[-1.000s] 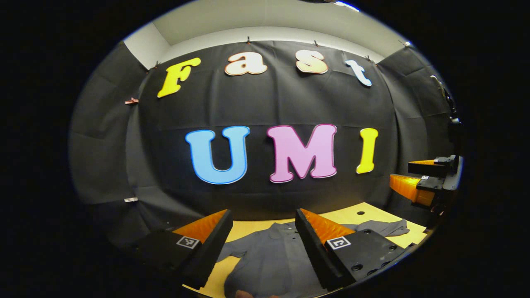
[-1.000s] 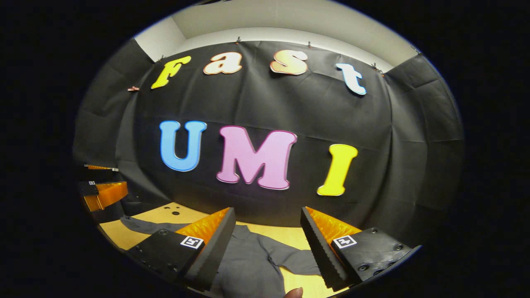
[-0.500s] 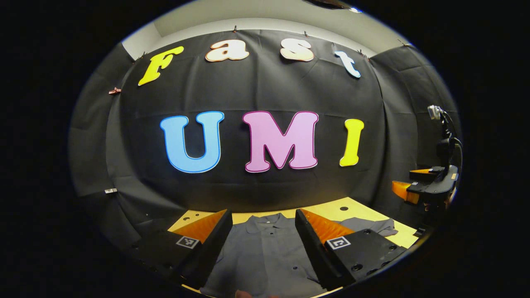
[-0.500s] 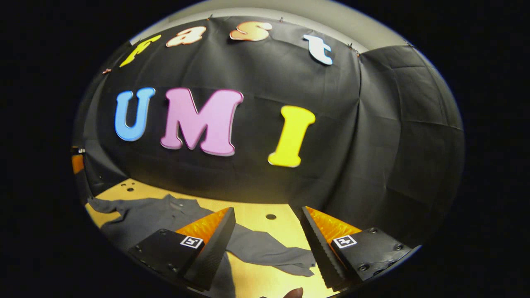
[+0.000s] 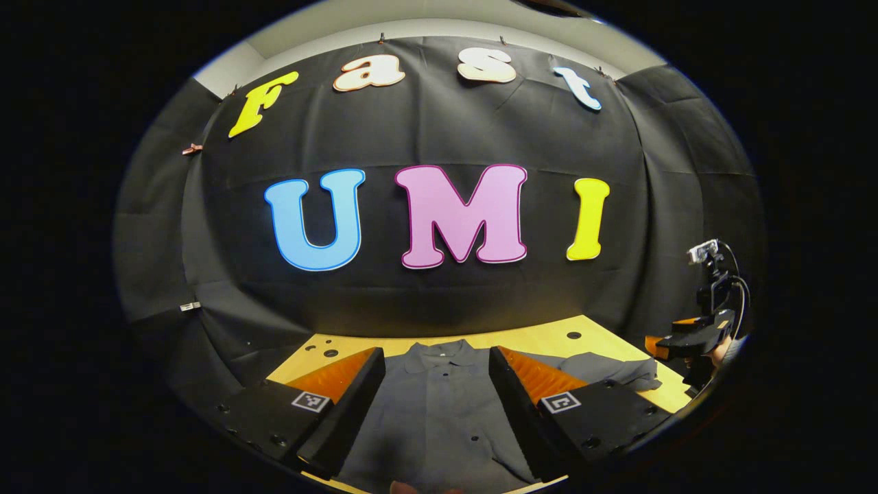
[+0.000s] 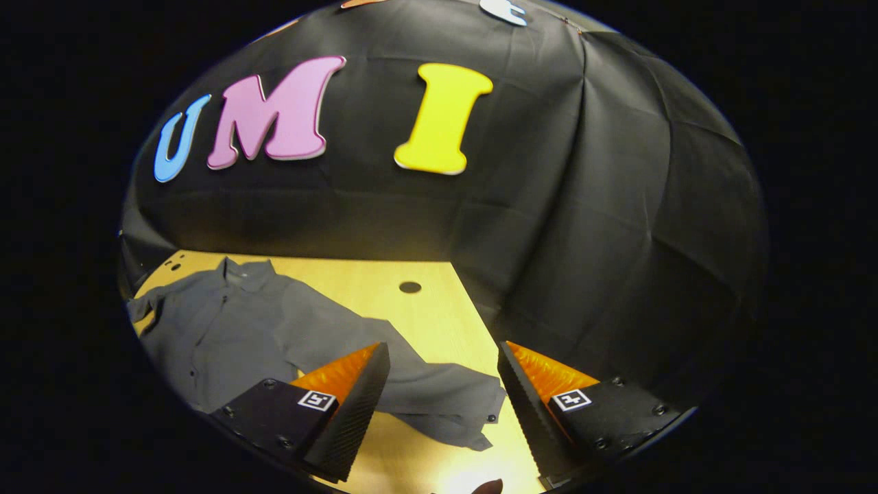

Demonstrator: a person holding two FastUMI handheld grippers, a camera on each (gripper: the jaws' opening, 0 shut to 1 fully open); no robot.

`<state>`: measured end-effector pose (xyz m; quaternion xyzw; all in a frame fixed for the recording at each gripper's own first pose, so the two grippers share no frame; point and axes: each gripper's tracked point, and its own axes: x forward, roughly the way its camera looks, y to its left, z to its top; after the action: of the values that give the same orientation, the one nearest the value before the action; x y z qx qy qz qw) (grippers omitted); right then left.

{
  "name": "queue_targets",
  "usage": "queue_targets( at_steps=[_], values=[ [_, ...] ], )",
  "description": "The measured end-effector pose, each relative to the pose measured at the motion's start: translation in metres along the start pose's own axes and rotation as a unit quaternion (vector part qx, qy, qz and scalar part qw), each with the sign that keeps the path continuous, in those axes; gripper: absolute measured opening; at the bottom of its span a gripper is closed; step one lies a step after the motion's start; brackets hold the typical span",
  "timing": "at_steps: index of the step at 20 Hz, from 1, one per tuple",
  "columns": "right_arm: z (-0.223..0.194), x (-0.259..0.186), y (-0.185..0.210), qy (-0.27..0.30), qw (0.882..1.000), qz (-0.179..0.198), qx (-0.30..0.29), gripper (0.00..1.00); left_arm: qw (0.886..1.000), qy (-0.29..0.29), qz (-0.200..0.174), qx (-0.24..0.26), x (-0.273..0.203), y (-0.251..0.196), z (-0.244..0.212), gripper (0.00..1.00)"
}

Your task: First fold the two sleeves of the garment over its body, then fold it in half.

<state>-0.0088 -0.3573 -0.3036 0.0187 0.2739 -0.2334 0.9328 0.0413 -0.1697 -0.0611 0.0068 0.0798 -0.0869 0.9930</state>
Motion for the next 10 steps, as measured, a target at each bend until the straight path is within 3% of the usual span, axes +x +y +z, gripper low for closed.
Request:
queue_targets(
  at_steps=[10],
  values=[
    [-0.108, 0.067, -0.02, 0.115, 0.993, 0.006, 0.001, 0.98, 0.999, 0.021, 0.032, 0.025, -0.009, -0.013, -0.004, 0.96]
  ],
)
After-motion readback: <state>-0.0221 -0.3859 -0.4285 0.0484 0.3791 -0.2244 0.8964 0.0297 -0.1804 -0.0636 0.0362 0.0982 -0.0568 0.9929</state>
